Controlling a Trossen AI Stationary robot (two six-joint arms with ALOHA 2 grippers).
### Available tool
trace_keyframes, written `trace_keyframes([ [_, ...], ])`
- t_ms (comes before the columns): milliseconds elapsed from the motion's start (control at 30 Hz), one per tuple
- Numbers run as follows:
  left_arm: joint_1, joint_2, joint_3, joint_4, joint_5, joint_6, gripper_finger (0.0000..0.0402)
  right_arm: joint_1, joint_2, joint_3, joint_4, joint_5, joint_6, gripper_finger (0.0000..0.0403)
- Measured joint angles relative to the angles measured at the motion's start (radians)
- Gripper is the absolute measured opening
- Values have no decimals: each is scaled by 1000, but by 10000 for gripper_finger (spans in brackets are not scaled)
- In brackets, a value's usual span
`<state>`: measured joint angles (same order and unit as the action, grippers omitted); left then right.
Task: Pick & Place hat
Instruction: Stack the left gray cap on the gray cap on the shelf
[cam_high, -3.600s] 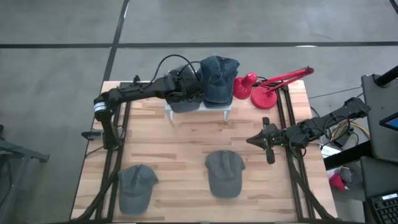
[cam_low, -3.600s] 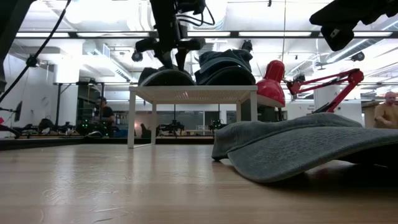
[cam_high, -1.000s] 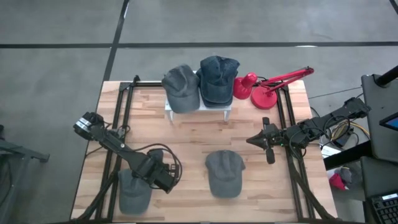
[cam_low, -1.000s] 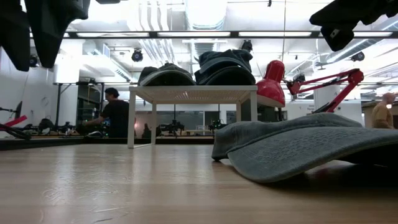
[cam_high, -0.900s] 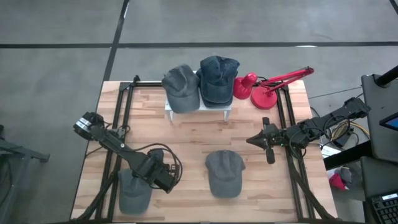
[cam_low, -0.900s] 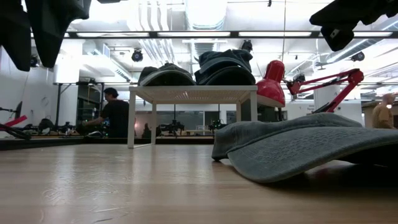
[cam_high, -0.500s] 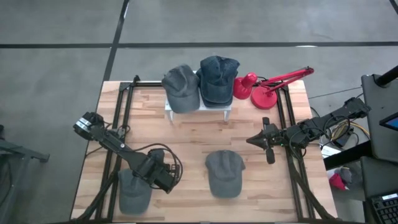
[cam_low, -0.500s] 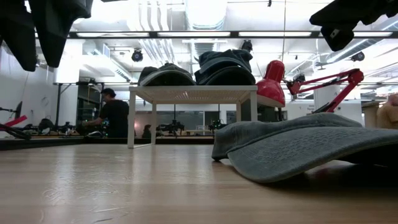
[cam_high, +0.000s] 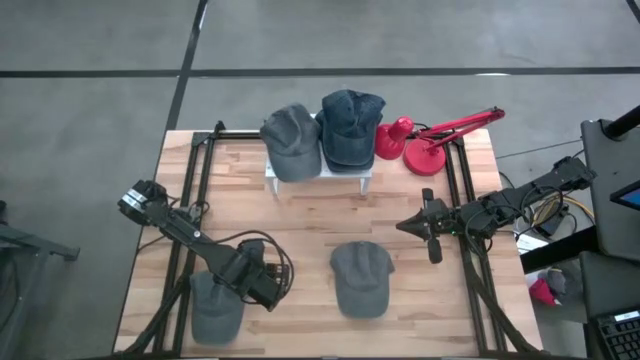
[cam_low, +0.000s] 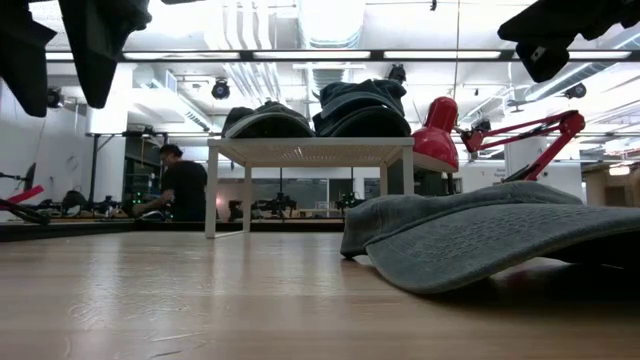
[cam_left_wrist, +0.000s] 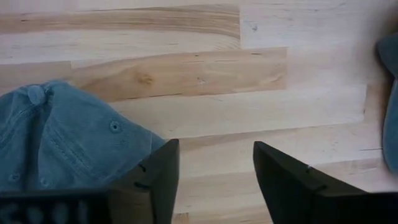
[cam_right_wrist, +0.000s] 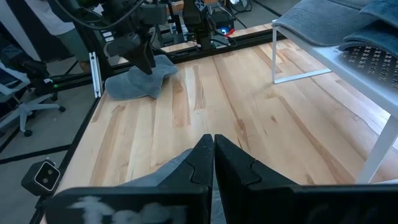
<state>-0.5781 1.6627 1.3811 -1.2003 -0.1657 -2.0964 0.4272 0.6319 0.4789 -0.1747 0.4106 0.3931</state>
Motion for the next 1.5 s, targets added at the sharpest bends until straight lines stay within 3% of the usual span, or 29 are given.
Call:
trace_keyframes([
  [267, -1, 0, -3, 37, 64, -9, 238, 0, 0, 0, 0, 0, 0, 13],
  [433, -2, 0, -9, 53, 128, -17, 241, 0, 0, 0, 0, 0, 0, 13],
  [700, -8, 1, -37, 87, 135, -31, 243, 0, 0, 0, 0, 0, 0, 13],
  [1000, -18, 1, -95, 143, 398, -89, 243, 0, 0, 0, 1, 0, 0, 13],
  [1300, -52, 1, -84, 114, 508, -162, 243, 0, 0, 0, 0, 0, 0, 13],
  [1500, -85, 0, -84, 9, 576, -219, 243, 0, 0, 0, 0, 0, 0, 13],
])
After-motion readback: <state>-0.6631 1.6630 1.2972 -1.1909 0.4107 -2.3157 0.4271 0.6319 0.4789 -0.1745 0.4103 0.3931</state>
